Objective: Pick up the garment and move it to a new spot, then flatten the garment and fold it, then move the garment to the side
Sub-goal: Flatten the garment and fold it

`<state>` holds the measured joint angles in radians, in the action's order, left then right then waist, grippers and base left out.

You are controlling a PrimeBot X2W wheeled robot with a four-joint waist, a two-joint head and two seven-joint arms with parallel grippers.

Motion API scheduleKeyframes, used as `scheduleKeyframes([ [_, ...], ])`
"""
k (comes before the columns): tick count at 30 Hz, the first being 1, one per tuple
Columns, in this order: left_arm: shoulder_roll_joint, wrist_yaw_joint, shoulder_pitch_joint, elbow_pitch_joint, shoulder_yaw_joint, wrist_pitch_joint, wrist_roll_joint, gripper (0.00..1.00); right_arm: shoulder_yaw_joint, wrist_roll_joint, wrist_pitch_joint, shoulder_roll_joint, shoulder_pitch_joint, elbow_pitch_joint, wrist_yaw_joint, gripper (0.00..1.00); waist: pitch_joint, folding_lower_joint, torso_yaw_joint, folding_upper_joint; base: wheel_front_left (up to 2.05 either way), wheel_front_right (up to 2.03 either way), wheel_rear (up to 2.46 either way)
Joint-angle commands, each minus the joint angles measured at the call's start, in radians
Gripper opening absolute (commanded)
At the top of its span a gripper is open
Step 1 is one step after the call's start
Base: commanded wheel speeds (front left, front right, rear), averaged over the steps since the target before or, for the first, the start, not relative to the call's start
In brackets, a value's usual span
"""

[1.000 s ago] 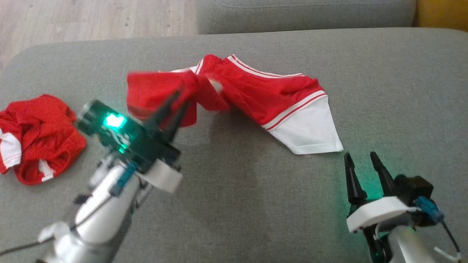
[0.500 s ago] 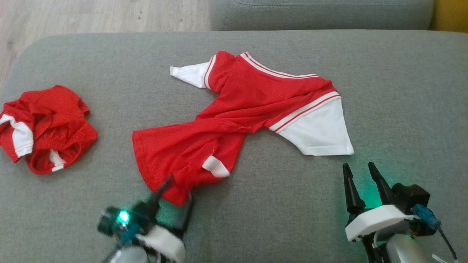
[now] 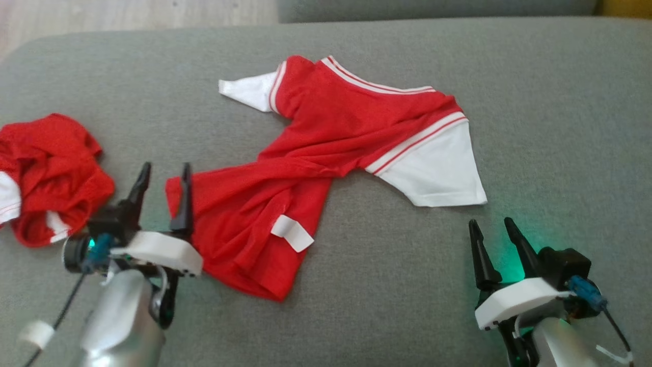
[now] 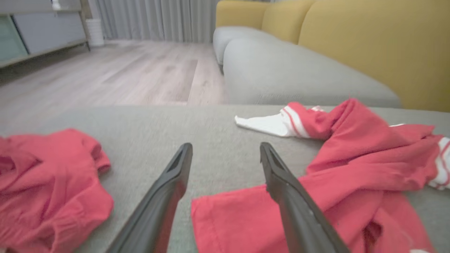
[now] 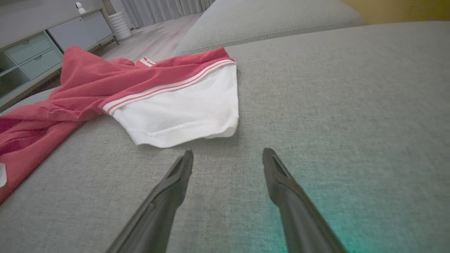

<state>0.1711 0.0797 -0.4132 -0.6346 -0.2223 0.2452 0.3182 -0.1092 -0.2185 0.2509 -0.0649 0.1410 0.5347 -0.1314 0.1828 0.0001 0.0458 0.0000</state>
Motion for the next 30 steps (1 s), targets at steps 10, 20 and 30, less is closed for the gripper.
scheduleKeyframes([
  [10,0.001,0.023,-0.147,-0.260,0.071,-0.045,0.096,1.00,-0.025,-0.001,0.011,-0.033,0.047,-0.028,0.001,1.00,0.065,-0.0001,-0.045,0.0000,0.00,0.00,0.00],
  [20,-0.022,0.008,-0.189,-0.393,0.034,-0.038,0.079,0.00,-0.044,0.000,0.011,-0.023,0.065,-0.022,0.001,1.00,0.068,-0.0001,-0.031,0.0000,0.00,0.00,0.00],
  [30,0.023,0.032,-0.287,-0.358,-0.016,0.004,0.034,0.00,-0.050,-0.010,0.011,-0.015,0.082,-0.020,0.001,1.00,0.068,-0.0001,-0.038,0.0000,0.00,0.00,0.00],
])
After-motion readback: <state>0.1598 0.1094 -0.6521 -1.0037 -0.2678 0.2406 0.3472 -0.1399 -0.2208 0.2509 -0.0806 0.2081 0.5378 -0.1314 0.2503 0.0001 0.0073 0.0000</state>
